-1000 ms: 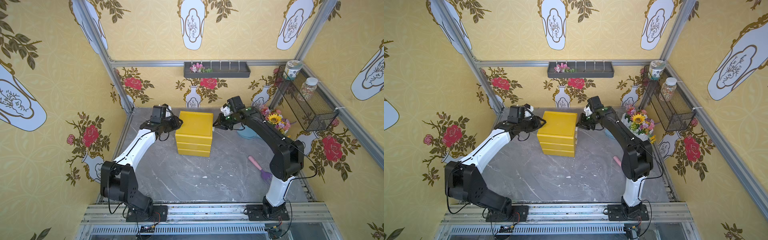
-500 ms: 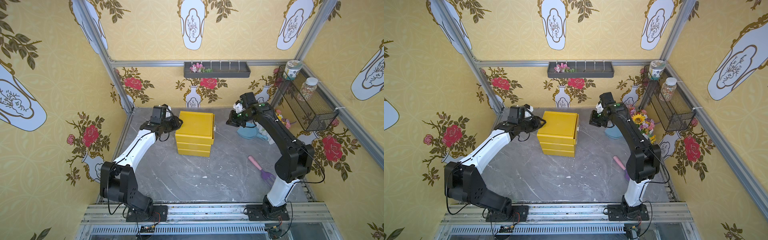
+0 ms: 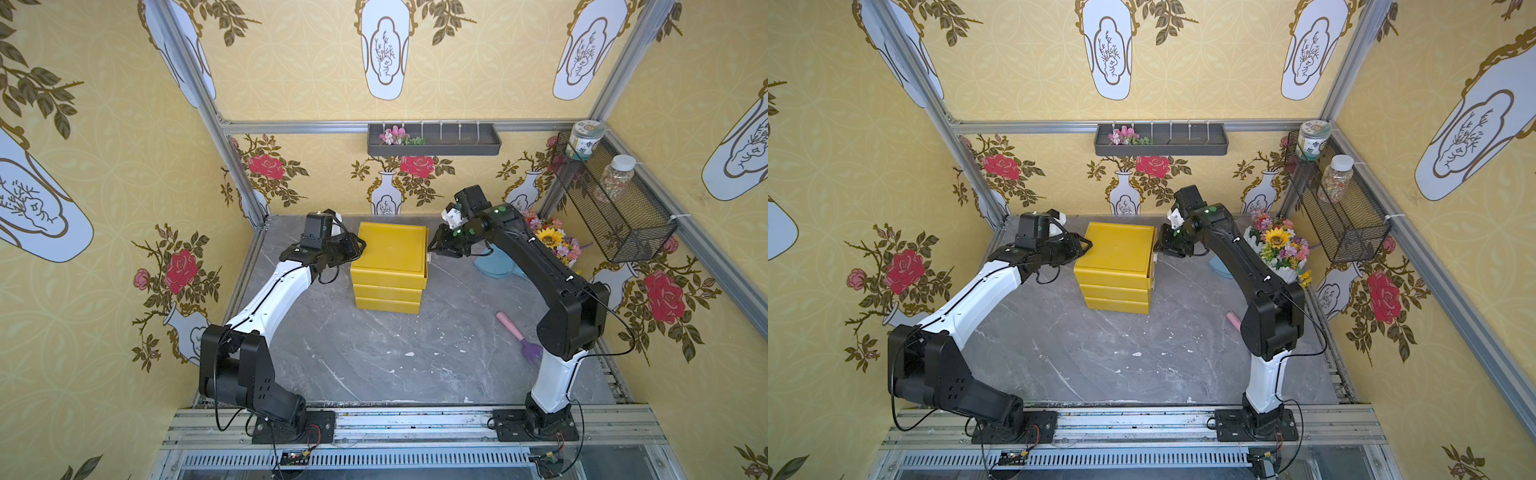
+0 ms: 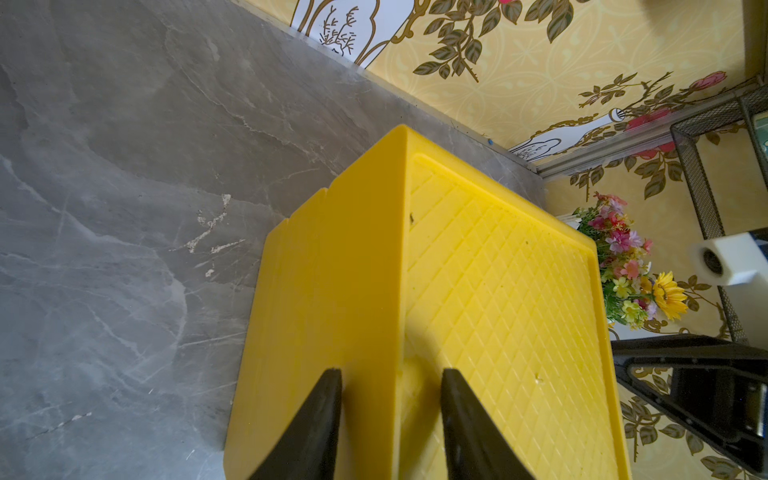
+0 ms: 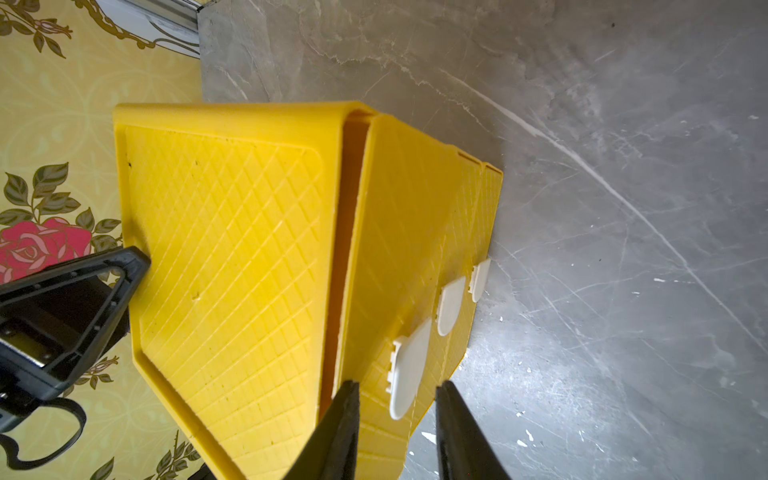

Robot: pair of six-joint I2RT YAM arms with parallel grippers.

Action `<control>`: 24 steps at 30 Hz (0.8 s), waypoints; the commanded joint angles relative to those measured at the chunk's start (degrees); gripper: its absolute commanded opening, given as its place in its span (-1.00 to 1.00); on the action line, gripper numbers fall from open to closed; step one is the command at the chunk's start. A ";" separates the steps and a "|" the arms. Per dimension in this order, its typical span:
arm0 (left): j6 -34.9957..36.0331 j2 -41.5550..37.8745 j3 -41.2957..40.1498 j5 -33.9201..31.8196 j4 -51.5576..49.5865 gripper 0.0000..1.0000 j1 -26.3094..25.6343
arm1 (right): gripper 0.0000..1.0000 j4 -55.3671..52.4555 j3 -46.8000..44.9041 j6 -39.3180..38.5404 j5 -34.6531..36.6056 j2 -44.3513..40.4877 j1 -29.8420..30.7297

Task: Take the seed bags out of the drawer
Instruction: Open the drawer in the storage box.

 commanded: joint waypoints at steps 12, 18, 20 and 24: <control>0.03 -0.07 -1.36 -1.06 -6.15 -0.12 -0.04 | -0.55 -1.12 2.50 -0.54 2.75 3.45 1.58; -0.35 -0.20 -1.72 -1.15 -6.05 -0.12 -0.03 | -0.80 -1.62 2.52 -1.13 3.44 3.66 1.62; -0.52 -0.36 -1.84 -1.22 -5.95 -0.12 0.00 | -0.90 -2.04 2.84 -1.50 3.99 3.47 1.47; -0.71 -0.38 -1.94 -1.38 -5.88 -0.12 -0.05 | -1.00 -3.73 3.72 -2.46 5.05 2.95 0.94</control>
